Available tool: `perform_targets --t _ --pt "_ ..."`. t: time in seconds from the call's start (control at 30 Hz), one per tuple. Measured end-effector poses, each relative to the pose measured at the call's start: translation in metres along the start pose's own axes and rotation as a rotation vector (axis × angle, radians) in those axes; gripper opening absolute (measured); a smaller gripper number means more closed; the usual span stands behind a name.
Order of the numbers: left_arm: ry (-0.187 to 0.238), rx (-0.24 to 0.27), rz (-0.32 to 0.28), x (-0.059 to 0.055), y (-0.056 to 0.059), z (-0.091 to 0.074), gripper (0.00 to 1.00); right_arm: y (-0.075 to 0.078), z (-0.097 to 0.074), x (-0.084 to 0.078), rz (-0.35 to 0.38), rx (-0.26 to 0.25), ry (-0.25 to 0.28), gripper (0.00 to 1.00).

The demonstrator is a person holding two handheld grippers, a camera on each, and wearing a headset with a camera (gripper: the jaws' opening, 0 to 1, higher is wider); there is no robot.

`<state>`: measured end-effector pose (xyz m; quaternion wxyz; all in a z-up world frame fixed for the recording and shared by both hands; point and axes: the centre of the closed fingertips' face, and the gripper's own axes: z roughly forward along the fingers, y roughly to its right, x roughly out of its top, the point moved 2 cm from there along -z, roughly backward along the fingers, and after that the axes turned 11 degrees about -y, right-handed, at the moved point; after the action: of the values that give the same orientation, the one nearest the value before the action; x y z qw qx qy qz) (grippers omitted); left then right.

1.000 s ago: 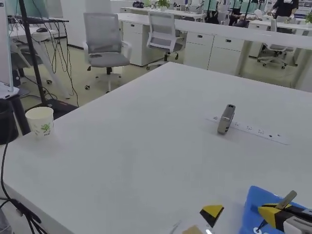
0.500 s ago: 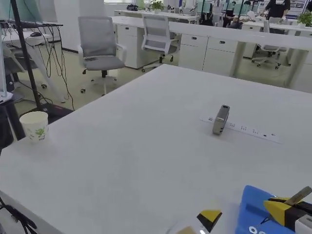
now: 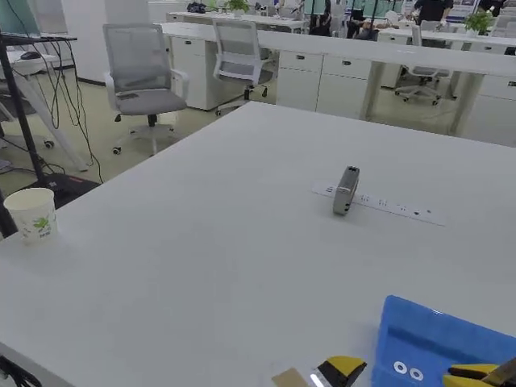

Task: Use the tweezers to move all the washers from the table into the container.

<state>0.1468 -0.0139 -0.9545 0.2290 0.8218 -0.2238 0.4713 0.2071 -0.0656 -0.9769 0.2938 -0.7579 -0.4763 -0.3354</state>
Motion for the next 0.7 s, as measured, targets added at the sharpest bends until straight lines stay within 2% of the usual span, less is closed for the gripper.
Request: perform_targets --t 0.03,0.07,0.13,0.17,0.23,0.3,0.37,0.47,0.53,0.7 --pt "-0.007 -0.020 -0.003 0.000 0.001 0.000 0.55 -0.003 0.000 -0.003 -0.007 0.016 -0.006 0.03" --pt "-0.016 -0.052 0.025 -0.001 0.004 0.000 0.53 -0.006 0.001 -0.008 -0.018 0.037 -0.017 0.03" --pt "-0.087 -0.106 0.101 -0.011 0.005 0.000 0.46 -0.014 0.002 -0.016 -0.041 0.087 -0.043 0.03" --pt "-0.126 -0.136 0.158 -0.016 0.007 0.001 0.42 -0.018 0.002 -0.020 -0.071 0.110 -0.054 0.03" --pt "-0.178 -0.198 0.230 -0.023 0.011 0.002 0.34 -0.027 0.003 -0.030 -0.111 0.163 -0.090 0.03" --pt "-0.205 -0.248 0.232 -0.024 0.014 0.003 0.28 -0.036 0.003 -0.038 -0.167 0.200 -0.134 0.03" --pt "-0.215 -0.313 0.207 -0.021 0.018 0.006 0.25 -0.044 0.003 -0.049 -0.233 0.237 -0.188 0.03" --pt "-0.220 -0.358 0.188 -0.013 0.019 0.011 0.22 -0.052 0.004 -0.060 -0.286 0.265 -0.240 0.03" --pt "-0.213 -0.379 0.200 -0.007 0.021 0.016 0.21 -0.052 0.003 -0.069 -0.329 0.256 -0.288 0.03" --pt "-0.229 -0.459 0.269 0.000 0.034 0.020 0.13 -0.054 0.003 -0.076 -0.350 0.246 -0.314 0.03"
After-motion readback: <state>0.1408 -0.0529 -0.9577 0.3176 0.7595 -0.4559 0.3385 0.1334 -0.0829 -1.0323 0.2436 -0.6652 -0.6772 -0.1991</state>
